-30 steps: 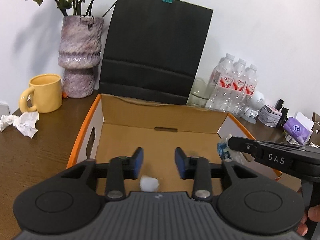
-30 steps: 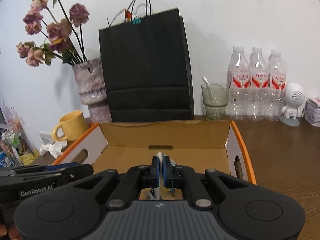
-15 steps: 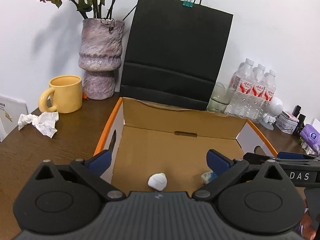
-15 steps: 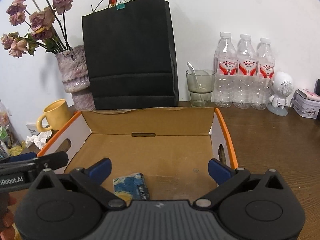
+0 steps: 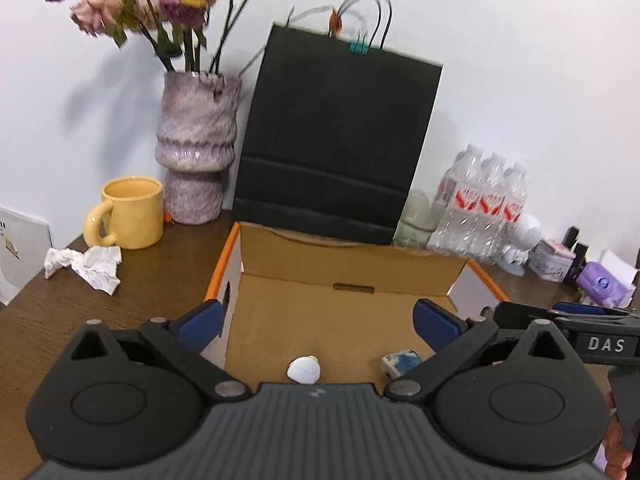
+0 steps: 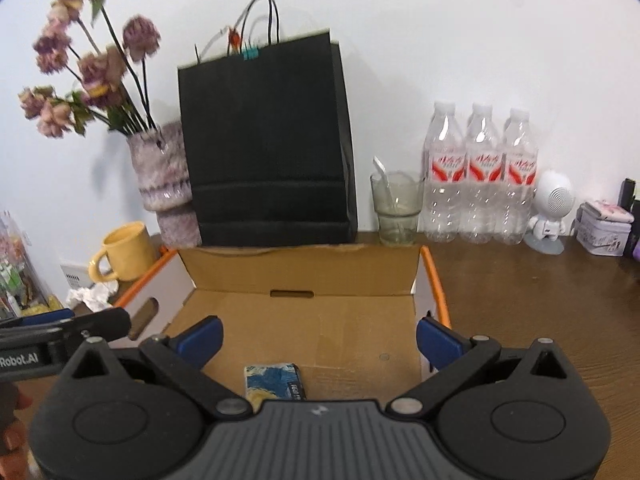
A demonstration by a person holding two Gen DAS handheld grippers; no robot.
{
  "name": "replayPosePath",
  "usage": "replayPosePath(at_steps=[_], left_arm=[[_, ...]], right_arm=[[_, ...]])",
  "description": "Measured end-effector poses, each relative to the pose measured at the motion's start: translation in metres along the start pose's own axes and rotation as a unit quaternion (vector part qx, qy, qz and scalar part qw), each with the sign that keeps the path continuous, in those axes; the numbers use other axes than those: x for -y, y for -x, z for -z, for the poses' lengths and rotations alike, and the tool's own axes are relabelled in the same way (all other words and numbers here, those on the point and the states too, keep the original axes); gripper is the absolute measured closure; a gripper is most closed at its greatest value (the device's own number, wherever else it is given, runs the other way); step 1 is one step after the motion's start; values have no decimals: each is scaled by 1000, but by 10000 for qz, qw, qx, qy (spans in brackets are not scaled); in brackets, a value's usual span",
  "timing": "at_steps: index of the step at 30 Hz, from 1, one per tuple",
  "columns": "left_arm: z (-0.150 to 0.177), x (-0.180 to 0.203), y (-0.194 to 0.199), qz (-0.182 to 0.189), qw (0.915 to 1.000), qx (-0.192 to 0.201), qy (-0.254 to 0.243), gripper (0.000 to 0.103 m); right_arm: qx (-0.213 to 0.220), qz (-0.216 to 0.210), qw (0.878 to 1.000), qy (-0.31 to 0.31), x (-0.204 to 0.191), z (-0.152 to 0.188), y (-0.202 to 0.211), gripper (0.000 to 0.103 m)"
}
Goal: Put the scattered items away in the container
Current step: 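Carry both items over the box and open both tools to drop them, then grasp the yellow plush sheep with the left tool while the right tool grasps the purple bag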
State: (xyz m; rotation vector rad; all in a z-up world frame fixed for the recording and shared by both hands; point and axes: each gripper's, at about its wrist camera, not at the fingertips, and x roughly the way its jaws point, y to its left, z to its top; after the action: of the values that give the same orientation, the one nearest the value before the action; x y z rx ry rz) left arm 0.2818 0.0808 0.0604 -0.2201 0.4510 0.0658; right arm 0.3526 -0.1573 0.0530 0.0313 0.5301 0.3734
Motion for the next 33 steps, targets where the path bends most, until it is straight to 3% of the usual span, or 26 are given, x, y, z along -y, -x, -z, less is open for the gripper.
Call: replayPosePath(at_steps=[10, 16, 26, 33], left_arm=[[28, -6, 75, -98, 9991, 305, -271, 0], [55, -12, 101, -222, 9988, 157, -416, 0], [96, -20, 100, -275, 9978, -287, -522, 0], [102, -18, 85, -475, 9963, -450, -563, 0]], right_arm=[[314, 207, 9986, 376, 16, 40, 83, 0], [120, 469, 9984, 296, 33, 82, 112, 0], [-430, 1029, 9938, 28, 61, 140, 116, 0], [-555, 1134, 9920, -18, 64, 147, 110, 0]])
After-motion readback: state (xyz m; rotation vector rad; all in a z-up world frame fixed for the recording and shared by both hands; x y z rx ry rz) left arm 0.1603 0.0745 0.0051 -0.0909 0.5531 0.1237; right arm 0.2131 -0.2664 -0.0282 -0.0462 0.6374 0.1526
